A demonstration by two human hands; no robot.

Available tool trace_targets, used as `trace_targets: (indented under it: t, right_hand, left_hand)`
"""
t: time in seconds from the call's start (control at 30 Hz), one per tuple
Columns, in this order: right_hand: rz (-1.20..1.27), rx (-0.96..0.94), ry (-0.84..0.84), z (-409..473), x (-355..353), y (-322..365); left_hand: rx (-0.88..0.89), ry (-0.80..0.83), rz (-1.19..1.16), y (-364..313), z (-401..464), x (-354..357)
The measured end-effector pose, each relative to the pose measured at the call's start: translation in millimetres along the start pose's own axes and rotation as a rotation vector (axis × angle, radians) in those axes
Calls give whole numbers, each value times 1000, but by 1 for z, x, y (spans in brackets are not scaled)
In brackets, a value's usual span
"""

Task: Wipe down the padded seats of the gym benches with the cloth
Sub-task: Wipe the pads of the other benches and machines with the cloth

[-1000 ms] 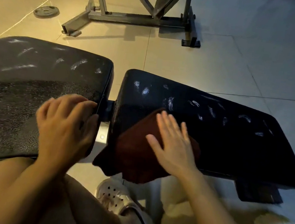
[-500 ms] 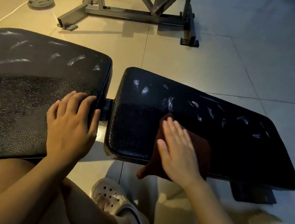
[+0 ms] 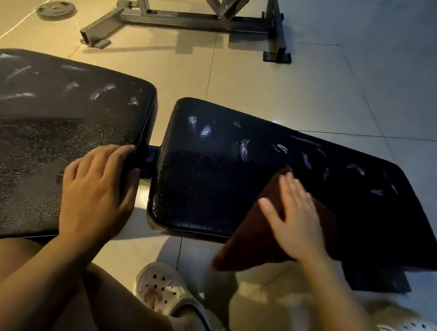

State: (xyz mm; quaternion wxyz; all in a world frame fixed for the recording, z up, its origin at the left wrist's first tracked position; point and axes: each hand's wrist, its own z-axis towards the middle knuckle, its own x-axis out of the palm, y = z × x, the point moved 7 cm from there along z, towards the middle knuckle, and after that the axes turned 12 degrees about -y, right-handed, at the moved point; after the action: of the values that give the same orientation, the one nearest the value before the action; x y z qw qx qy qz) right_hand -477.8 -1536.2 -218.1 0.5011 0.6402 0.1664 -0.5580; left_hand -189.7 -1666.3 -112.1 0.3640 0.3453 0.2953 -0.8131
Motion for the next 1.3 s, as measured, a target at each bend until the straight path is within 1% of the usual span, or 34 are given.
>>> trace_targets:
  t: [0.1,0.17,0.27,0.33,0.4,0.53,0.6,0.63,0.7,0.8,0.87,0.97,1.03,1.1,1.17,1.23,1.3]
  right_hand:
    - [-38,206,-1,5,-11,-64]
    - [-58,259,6,7,-12,-78]
    - [-104,286,-33,5,-9,-70]
    - [-109,271,-31,1,-4,-48]
    - [-75,156,-22,-4,0,-9]
    - [25,-207,33,-18,15,106]
    - [89,-345,60,-28,22,155]
    - [111,-379,64,-32,23,170]
    - [139,-379,54,-33,21,176]
    - [130,-271,-3,-28,18,138]
    - [61,-178,-50,-27,14,99]
    - [-19,-30,-57,-25,4,30]
    - [-50,58,-59,-22,-3,-15]
    - [-57,151,-58,-16,-10,-63]
    - [-68,257,-44,-6,-17,-112]
    - [-66,368,-19,2,-24,-152]
    - [-77,439,-26,5,-24,-167]
  left_hand:
    - [-25,-12,-10,1,1,0]
    - [-24,-21,-18,1,1,0]
    - [-33,-23,-18,2,1,0]
    - [-34,-20,-3,2,1,2]
    - [-34,-13,-2,1,2,3]
    - [-40,-25,-17,0,2,0]
    - [-39,-39,-16,-2,2,-2]
    - [-29,-41,-6,-3,2,-2]
    - [1,-33,7,-4,0,-2]
    - [71,-42,22,-6,-2,-3]
    - [185,-76,32,-17,-6,-6]
    - [332,-63,-39,-53,-16,2]
    - [357,-52,-81,-76,-21,13]
    - [353,-44,-75,-89,-23,24]
    - [308,-33,-47,-92,-19,34]
    - [199,-35,-21,-88,-14,42]
    - [97,-76,10,-84,-12,43]
